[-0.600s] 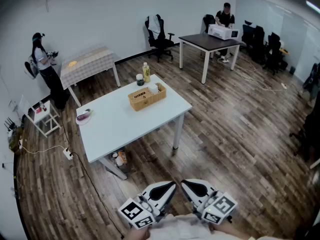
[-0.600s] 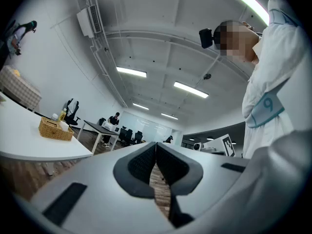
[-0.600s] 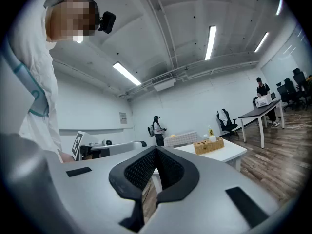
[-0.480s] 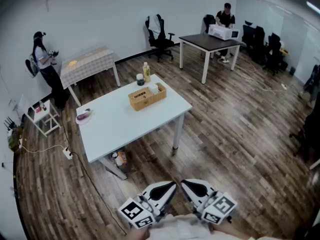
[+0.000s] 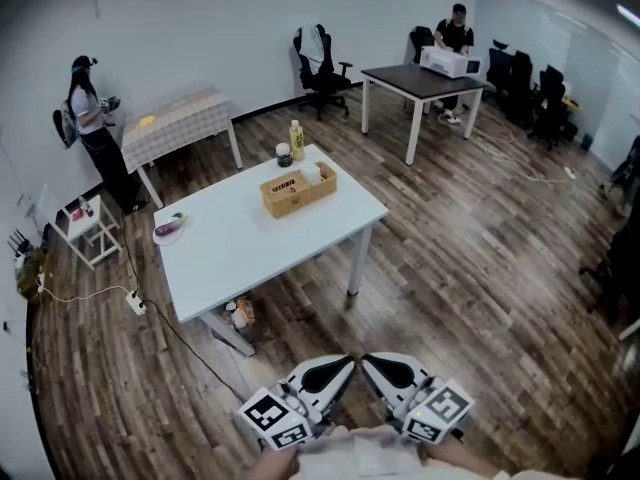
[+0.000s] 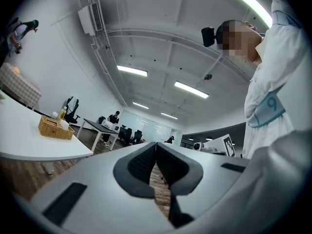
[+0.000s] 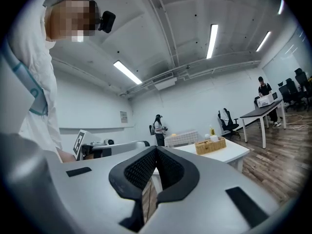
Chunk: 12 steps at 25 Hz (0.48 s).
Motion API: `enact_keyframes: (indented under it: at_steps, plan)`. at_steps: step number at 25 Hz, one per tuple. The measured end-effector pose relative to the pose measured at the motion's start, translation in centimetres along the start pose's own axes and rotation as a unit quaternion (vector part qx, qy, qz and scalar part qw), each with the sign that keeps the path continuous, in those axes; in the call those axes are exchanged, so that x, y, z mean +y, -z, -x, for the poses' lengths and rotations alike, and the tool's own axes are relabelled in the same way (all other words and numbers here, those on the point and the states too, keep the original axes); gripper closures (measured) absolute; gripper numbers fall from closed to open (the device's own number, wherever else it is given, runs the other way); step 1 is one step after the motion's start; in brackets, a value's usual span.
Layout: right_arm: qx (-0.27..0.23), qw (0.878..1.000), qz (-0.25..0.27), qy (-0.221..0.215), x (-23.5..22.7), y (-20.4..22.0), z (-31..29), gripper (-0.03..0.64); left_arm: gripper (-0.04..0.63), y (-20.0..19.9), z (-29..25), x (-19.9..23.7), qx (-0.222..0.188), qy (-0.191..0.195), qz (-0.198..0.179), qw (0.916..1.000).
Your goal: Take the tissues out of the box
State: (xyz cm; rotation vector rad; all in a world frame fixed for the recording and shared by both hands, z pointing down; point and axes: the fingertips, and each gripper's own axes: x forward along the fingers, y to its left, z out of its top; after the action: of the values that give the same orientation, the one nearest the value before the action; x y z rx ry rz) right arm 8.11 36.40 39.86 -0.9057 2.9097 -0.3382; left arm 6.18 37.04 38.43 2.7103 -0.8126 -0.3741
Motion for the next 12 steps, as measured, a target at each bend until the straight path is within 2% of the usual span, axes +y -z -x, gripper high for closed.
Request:
enact_keyframes:
  at_steps: [5,12]
  plan:
    - [-0.018,0.999,-0.036,-0.006,-0.2,-0.1,-0.8,0.581,0.591,-0.4,0.5,1.1,-0.005,-0.009,0.002,0.9999]
    - [-0.012,0.999,-0.043,-0.001,-0.9,0.4,-1.9,0.581,0.591,-1.1,1.1,2.8,-0.016,-0.023,0.003,0.9996]
